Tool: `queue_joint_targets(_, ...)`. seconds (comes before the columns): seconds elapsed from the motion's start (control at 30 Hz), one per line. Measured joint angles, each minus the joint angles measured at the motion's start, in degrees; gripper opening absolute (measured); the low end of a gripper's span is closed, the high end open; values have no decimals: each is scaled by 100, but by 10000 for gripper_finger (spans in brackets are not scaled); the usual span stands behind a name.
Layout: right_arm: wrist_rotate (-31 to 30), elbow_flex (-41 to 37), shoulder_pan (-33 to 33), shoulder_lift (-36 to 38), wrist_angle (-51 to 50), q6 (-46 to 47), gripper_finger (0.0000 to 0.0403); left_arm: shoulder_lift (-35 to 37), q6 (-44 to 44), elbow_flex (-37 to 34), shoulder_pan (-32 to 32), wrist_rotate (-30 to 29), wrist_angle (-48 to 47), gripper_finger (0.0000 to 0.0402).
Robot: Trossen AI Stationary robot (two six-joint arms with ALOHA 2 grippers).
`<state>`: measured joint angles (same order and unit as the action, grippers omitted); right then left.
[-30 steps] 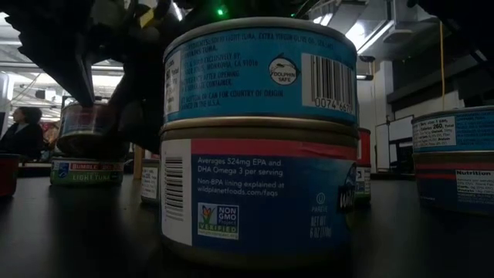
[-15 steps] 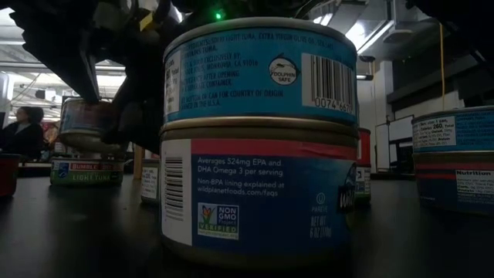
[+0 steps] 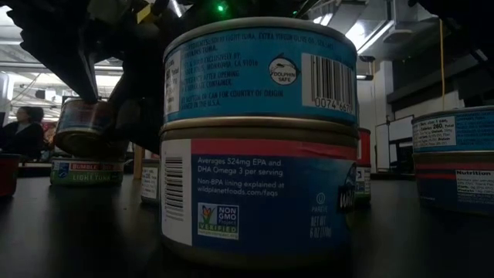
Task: Stack canned seafood by type on shelf
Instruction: Stack the blue and pink tuna can on top of the blue and pink tuna can on the shelf
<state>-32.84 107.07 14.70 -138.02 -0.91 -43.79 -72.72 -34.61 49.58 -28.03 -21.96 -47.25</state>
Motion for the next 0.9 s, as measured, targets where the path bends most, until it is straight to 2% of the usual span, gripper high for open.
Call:
queue_joint_targets(0.7, -186, 7, 66, 7, 94, 188, 266, 75, -39, 0, 223, -57, -5, 0)
queue_joint_targets(0.9, -424, 7, 66, 9, 68, 196, 266, 268, -155, 0, 232, -59, 23, 0)
